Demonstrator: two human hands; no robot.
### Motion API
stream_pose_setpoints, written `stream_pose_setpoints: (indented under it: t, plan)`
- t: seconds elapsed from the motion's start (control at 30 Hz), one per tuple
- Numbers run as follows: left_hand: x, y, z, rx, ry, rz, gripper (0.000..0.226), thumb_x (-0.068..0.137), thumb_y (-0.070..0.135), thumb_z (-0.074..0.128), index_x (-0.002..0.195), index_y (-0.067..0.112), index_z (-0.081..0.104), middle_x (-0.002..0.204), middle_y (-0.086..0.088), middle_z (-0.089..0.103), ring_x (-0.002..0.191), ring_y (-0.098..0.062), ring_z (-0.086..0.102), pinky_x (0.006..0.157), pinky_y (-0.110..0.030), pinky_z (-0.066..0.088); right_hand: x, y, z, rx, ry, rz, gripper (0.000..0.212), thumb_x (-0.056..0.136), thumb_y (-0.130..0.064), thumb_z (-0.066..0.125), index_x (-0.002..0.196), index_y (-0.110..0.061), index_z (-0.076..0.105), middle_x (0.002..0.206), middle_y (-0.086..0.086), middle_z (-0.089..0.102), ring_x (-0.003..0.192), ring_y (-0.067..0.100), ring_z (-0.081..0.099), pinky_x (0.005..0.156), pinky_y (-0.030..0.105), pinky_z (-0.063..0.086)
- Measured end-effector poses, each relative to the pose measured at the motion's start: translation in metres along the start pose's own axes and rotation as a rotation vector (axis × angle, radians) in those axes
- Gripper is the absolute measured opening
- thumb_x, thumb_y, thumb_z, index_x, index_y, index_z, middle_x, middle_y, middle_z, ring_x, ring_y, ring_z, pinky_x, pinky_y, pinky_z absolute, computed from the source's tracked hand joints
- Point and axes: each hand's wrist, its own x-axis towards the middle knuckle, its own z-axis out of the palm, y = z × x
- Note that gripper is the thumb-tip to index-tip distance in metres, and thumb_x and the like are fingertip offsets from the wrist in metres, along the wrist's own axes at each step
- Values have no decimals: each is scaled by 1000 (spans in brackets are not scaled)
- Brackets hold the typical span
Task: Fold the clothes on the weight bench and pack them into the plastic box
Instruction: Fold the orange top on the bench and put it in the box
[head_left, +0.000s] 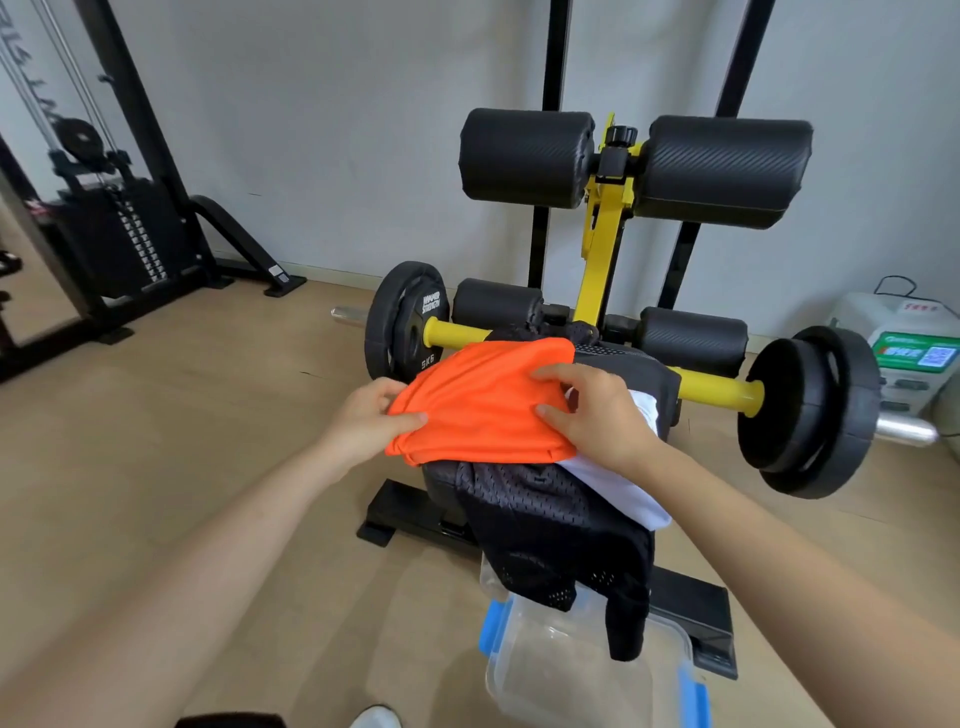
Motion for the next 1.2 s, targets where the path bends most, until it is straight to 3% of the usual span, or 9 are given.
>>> stream_pose_setpoints:
  t: [0.2, 0.3, 0.43, 0.6, 0.73, 0.83, 0.93, 1.03, 1.2]
  plan:
    - [-3, 21, 8, 295, 174, 376, 67, 77, 33, 79, 138, 28, 51, 135, 8, 46, 122, -12, 46, 101, -35, 40, 6, -9, -23, 108, 142, -34, 34, 87, -9, 67, 118, -21, 68, 115, -3, 66, 92, 12, 57, 87, 25, 44]
    - [-15, 39, 26, 399, 66, 640, 53, 78, 43, 68, 131, 40, 59, 141, 15, 48, 131, -14, 41, 112, -39, 32, 4, -1, -52, 120, 128, 28, 34, 88, -10, 65, 120, -23, 69, 110, -7, 65, 92, 11, 58, 83, 19, 41]
    - [-34, 49, 65, 632, -152, 787, 48, 88, 56, 51, 136, 50, 53, 153, 21, 40, 144, -11, 28, 116, -40, 21, -17, 33, -77, 102, 101, 144, 37, 87, -8, 64, 118, -27, 70, 83, -15, 62, 74, 6, 55, 72, 23, 41]
    - [-43, 53, 92, 776, -289, 806, 57, 92, 62, 41, 148, 50, 35, 161, 18, 27, 146, -12, 27, 116, -45, 25, -43, 67, -85, 98, 47, 291, 39, 90, -1, 59, 123, -21, 67, 66, -17, 49, 50, -1, 49, 54, 19, 38]
    - [-42, 60, 100, 911, -172, 736, 63, 94, 69, 34, 153, 49, 23, 162, 16, 26, 140, -20, 32, 112, -44, 29, -45, 74, -74, 210, -20, 395, 42, 90, -1, 57, 124, -23, 66, 81, 7, 52, 61, 13, 46, 53, 28, 43]
    - [-36, 69, 103, 871, -59, 606, 73, 87, 77, 12, 144, 44, 45, 153, 17, 42, 134, -20, 41, 108, -42, 30, -45, 73, -71, 346, -16, 424, 41, 91, -5, 62, 128, -22, 63, 95, 9, 56, 71, 17, 53, 60, 32, 48]
    - [-27, 74, 106, 828, 82, 706, 69, 88, 71, 18, 129, 37, 63, 137, 15, 58, 123, -20, 50, 101, -39, 33, -46, 72, -72, 425, -37, 433, 48, 88, -12, 70, 134, -22, 59, 114, 8, 61, 87, 17, 62, 76, 35, 56]
    - [-19, 73, 109, 811, -33, 817, 67, 85, 70, 30, 139, 39, 54, 153, 16, 43, 138, -16, 36, 108, -37, 26, -48, 70, -74, 432, -45, 429, 60, 83, -8, 75, 138, -23, 55, 122, 7, 59, 98, 18, 64, 84, 37, 59]
    - [-13, 66, 111, 853, -215, 665, 86, 72, 83, 23, 151, 49, 30, 164, 16, 21, 151, -10, 16, 115, -36, 15, -48, 59, -78, 429, -12, 398, 67, 80, 5, 70, 140, -19, 53, 113, 3, 58, 83, 8, 62, 70, 24, 56]
